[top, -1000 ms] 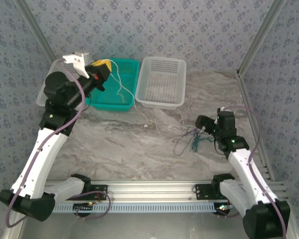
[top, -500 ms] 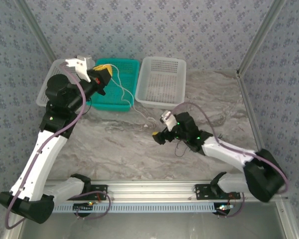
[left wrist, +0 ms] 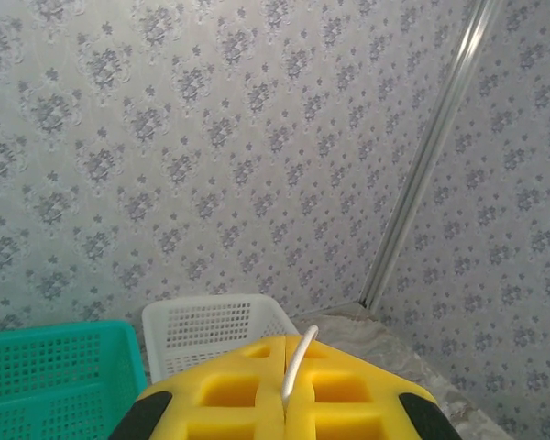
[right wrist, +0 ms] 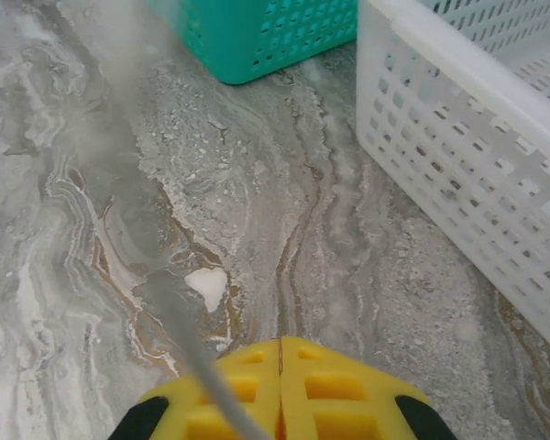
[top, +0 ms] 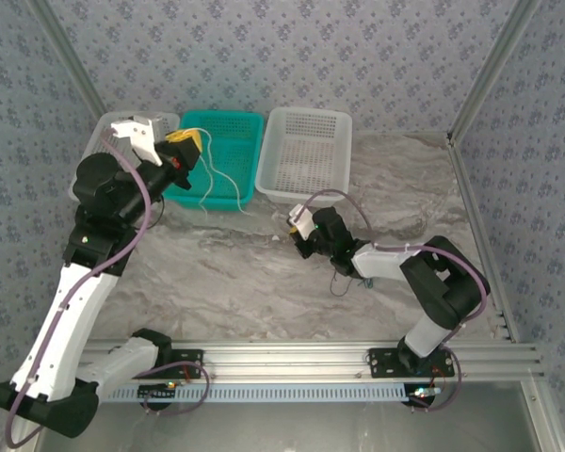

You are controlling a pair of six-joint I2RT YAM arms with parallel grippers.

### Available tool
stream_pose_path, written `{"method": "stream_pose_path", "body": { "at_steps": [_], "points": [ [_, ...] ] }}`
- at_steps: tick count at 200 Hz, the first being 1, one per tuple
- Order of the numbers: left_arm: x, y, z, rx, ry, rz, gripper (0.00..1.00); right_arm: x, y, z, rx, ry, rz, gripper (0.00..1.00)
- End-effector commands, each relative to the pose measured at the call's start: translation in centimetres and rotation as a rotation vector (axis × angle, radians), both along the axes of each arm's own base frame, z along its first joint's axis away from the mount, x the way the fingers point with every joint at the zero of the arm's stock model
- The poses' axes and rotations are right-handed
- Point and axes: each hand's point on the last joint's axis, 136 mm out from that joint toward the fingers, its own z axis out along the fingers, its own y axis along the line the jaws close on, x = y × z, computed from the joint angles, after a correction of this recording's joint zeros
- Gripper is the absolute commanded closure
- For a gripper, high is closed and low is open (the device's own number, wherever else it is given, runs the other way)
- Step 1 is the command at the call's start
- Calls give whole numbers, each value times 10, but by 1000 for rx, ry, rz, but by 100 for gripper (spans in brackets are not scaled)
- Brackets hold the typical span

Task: Untangle the cables

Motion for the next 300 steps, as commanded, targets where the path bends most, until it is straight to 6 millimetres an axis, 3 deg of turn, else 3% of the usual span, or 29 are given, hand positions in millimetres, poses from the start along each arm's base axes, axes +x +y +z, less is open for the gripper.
{"method": "stream_pose_path", "body": {
  "at_steps": [1,30,53,81,103,145,185,216,245,269,279,285,300],
  "points": [
    [-5,23,5,13,-11,123,100,17,-20,10,111,56,-166,100],
    [-11,67,3,42,13,340,100,19,-85,-2,269,168,-511,100],
    [-19,91,5,23,0,427,100,14,-144,-19,350,259,-797,100],
    [-22,101,5,0,-1,461,100,7,-183,-30,366,292,-976,100],
    [-20,97,8,-16,-7,432,100,1,-206,-36,389,320,-1103,100],
    [-6,21,54,-65,-109,17,100,3,-193,-20,372,304,-1030,100],
    [35,0,90,-152,-151,-54,100,-2,-189,-14,370,329,-1006,100],
    [76,-27,103,-185,-198,-117,100,-9,-185,-8,387,345,-978,100],
    [114,-82,90,-118,-253,-236,100,-14,-183,8,419,328,-953,100],
    [157,-118,61,-89,-188,-269,100,-19,-185,22,439,308,-946,100],
    [178,-130,40,-71,-152,-261,100,-21,-186,27,420,289,-927,100],
    [184,-134,42,-67,-164,-259,100,-23,-187,29,420,284,-926,100],
    [205,-149,19,-34,-133,-260,100,-28,-189,34,425,276,-923,100]
  ]
}}
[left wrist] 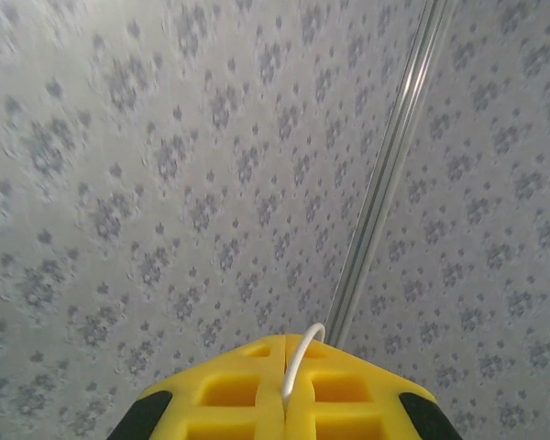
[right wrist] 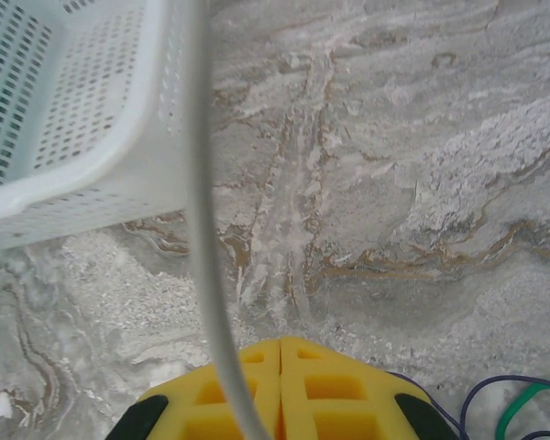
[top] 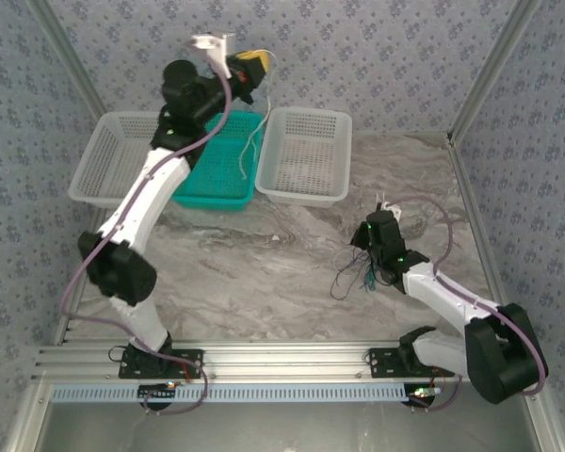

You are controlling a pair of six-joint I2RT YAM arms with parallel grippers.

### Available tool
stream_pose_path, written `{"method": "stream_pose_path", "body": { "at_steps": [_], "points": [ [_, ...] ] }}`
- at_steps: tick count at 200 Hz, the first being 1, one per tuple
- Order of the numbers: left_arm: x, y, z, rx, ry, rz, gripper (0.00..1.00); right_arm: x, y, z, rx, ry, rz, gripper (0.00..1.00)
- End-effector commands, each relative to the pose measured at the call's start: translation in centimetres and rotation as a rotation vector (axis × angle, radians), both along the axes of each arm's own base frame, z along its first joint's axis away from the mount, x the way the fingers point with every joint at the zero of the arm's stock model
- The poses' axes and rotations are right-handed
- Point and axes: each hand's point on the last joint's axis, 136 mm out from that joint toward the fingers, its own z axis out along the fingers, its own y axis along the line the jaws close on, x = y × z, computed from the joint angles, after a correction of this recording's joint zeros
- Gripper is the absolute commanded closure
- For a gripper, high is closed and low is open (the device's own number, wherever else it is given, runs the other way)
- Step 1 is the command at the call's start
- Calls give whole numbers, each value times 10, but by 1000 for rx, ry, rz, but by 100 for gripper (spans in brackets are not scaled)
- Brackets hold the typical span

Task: Untangle the cables

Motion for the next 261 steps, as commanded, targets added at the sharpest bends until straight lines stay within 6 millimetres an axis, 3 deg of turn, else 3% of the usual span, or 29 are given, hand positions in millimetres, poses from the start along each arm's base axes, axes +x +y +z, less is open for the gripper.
{"method": "stream_pose_path", "body": {
  "at_steps": [1,23,45,80,117,135,164,182,194,227,239,261],
  "points": [
    [17,-17,-5,42,-47,-10,100,-11,-4,3,-24,14,12,100],
    [41,-36,-41,93,15,-26,100,-19,-8,8,-16,-4,7,100],
    [52,-51,-70,125,60,-38,100,-26,-13,10,-11,-15,-6,100],
    [50,-79,-100,154,100,-77,100,-32,-16,12,1,-25,-17,100],
    [43,-113,-119,229,94,-82,100,-32,-16,19,8,-40,-16,100],
    [43,-128,-107,243,68,-87,100,-30,-16,21,9,-44,-18,100],
    [32,-137,-44,192,-68,-56,100,-31,-18,24,2,-37,-25,100],
    [35,-135,-36,154,-83,-40,100,-33,-21,26,-8,-38,-30,100],
    [43,-135,-57,197,-33,-16,100,-35,-24,27,-10,-41,-36,100],
    [74,-134,-148,355,141,44,100,-41,-29,32,-8,-54,-45,100],
    [80,-134,-168,381,175,61,100,-43,-31,32,-10,-52,-49,100],
    [91,-127,-188,401,208,111,100,-45,-34,36,-15,-50,-53,100]
  ]
}}
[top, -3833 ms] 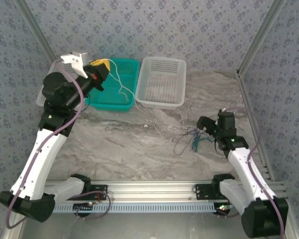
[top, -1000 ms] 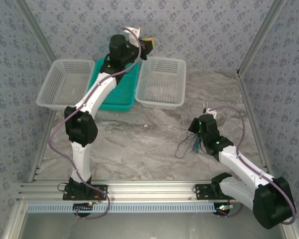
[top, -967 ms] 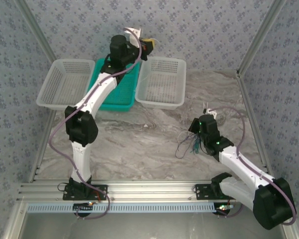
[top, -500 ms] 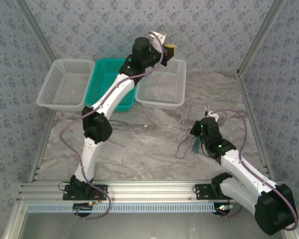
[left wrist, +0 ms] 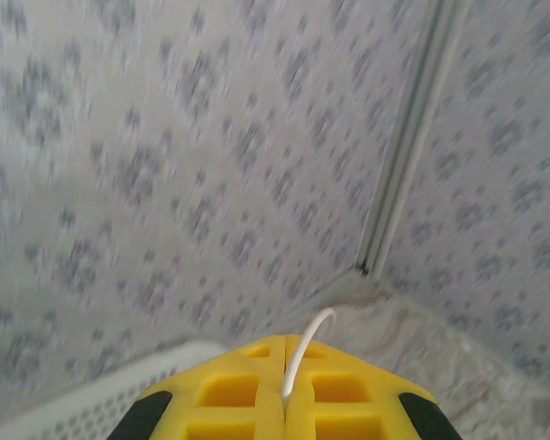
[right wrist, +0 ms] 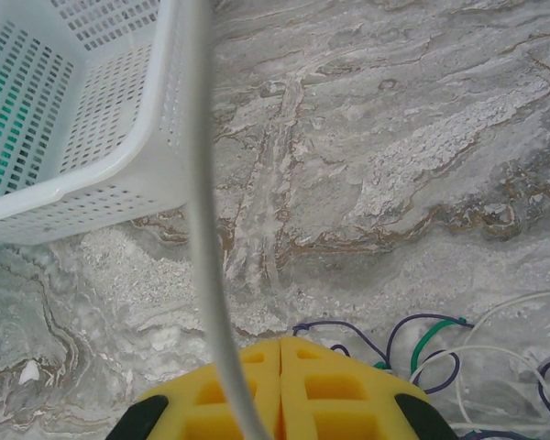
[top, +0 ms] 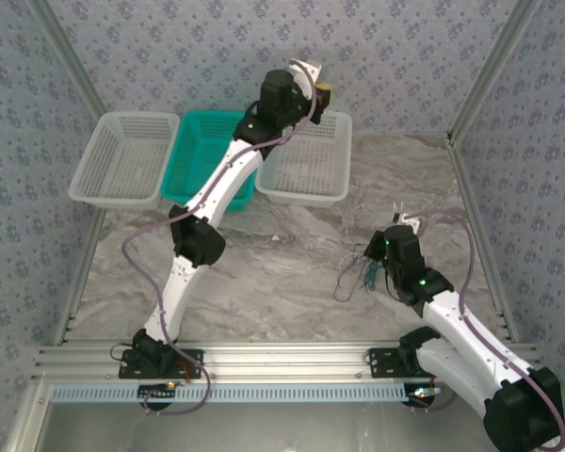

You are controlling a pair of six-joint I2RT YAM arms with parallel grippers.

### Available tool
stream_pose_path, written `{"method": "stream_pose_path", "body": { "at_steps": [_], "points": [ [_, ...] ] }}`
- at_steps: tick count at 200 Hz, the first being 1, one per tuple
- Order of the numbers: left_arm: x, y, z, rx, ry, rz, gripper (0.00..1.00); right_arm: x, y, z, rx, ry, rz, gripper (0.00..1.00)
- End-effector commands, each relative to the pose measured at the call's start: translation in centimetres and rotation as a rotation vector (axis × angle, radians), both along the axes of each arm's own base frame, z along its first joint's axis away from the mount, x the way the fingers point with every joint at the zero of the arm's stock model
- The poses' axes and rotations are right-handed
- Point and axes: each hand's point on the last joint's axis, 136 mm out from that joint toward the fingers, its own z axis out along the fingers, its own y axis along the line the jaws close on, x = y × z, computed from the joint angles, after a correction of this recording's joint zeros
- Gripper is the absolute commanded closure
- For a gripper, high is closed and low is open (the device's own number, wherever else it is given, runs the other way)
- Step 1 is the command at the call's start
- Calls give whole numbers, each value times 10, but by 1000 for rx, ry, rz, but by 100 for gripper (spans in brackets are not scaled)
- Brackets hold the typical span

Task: Untangle the cables

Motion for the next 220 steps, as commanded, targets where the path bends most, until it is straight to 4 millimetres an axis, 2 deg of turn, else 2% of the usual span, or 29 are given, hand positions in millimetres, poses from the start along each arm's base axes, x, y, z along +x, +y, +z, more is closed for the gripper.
{"method": "stream_pose_path", "body": {
  "at_steps": [1,23,38,65,81,100,112,120,139,143,148,167,193,220],
  "points": [
    [19,12,-44,78,61,84,100,-3,-8,9,-20,0,-26,100],
    [34,33,-62,92,121,178,100,-6,-10,10,-23,-1,-30,100],
    [43,51,-83,96,195,236,100,-7,-12,8,-21,-1,-36,100],
    [45,66,-122,159,265,287,100,-7,-11,5,-8,0,-39,100],
    [48,89,-144,209,298,411,100,-5,-10,5,-5,1,-36,100],
    [49,118,-156,207,321,527,100,-4,-9,8,-3,0,-33,100],
    [47,127,-159,153,326,529,100,-3,-9,8,-4,3,-34,100],
    [44,122,-154,103,318,477,94,-3,-8,8,-4,4,-33,100],
    [27,95,-136,43,269,303,67,-2,-7,10,19,1,-43,100],
    [24,91,-125,34,245,285,61,-1,-7,10,23,0,-45,100],
    [17,88,-128,45,239,264,55,0,-6,12,26,-2,-43,100],
    [-5,79,-91,5,146,211,33,3,-2,23,36,-13,-25,100],
    [-35,75,-36,-59,47,138,20,6,4,43,58,-43,0,100],
    [-75,68,2,-84,-9,38,13,11,10,62,42,-68,44,100]
  ]
}}
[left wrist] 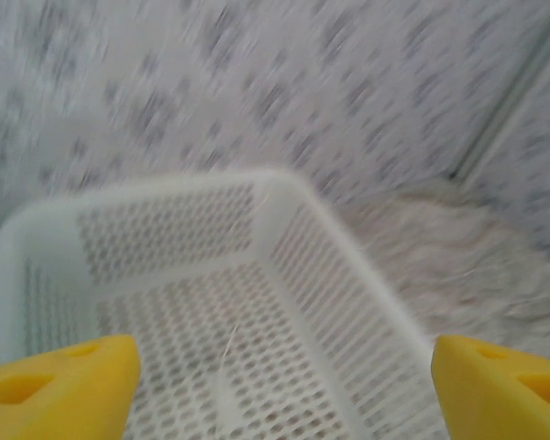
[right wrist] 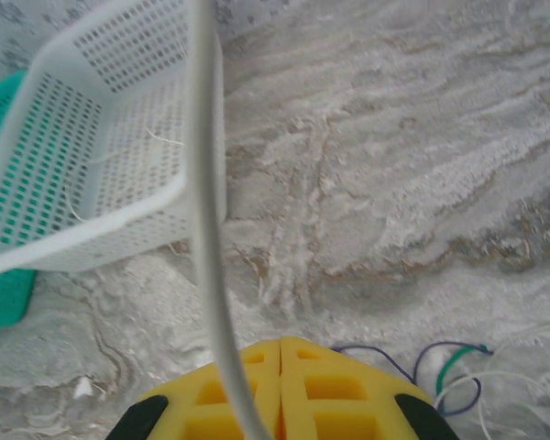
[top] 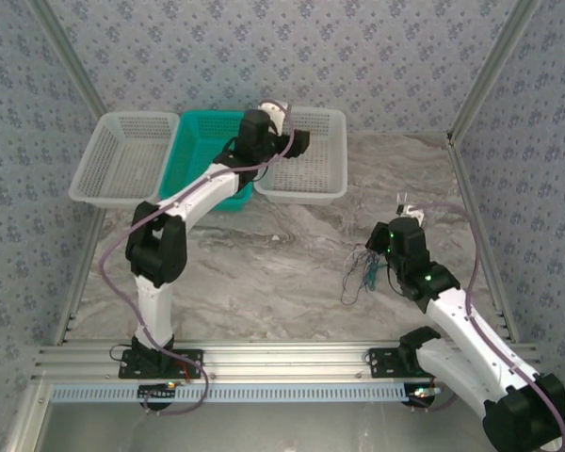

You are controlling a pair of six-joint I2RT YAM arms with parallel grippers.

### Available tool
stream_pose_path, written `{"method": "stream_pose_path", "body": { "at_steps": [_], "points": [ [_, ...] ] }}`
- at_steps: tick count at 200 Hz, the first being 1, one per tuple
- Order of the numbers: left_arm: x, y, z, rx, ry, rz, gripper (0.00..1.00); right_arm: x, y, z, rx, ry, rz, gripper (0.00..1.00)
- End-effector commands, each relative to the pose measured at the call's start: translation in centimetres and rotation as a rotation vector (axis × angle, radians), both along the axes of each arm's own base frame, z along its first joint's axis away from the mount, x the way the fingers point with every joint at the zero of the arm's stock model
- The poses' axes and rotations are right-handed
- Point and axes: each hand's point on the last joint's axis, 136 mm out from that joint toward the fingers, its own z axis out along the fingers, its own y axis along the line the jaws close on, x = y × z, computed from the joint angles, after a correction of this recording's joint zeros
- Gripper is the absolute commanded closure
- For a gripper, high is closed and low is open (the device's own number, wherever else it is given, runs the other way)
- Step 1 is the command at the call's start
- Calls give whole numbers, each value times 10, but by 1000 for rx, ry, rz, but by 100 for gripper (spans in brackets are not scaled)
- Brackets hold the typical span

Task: Untangle the cables

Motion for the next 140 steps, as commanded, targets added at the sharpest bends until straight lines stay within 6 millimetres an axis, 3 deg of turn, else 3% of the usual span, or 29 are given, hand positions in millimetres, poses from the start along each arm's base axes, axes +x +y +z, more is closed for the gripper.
{"method": "stream_pose_path", "body": {
  "at_steps": [1,21,37,63,85,100,113,140],
  "points": [
    [-41,-11,71,-84,-156,-127,13,4,6,22,2,-23,39,100],
    [-92,-21,84,-139,-216,-295,12,9,16,36,26,-36,81,100],
    [-135,-25,78,-185,-228,-435,12,15,26,46,51,-45,116,100],
    [-192,-28,43,-298,-160,-582,11,24,39,59,86,-42,163,100],
    [-233,-53,-5,-228,-61,-654,11,29,50,65,121,-32,192,100],
    [-246,-73,-34,-176,-2,-668,12,32,57,69,139,-38,214,100],
    [-249,-89,-45,-228,41,-693,12,33,62,71,162,-40,219,100],
    [-234,-117,-77,-305,132,-668,12,33,67,72,200,-36,217,100]
  ]
}}
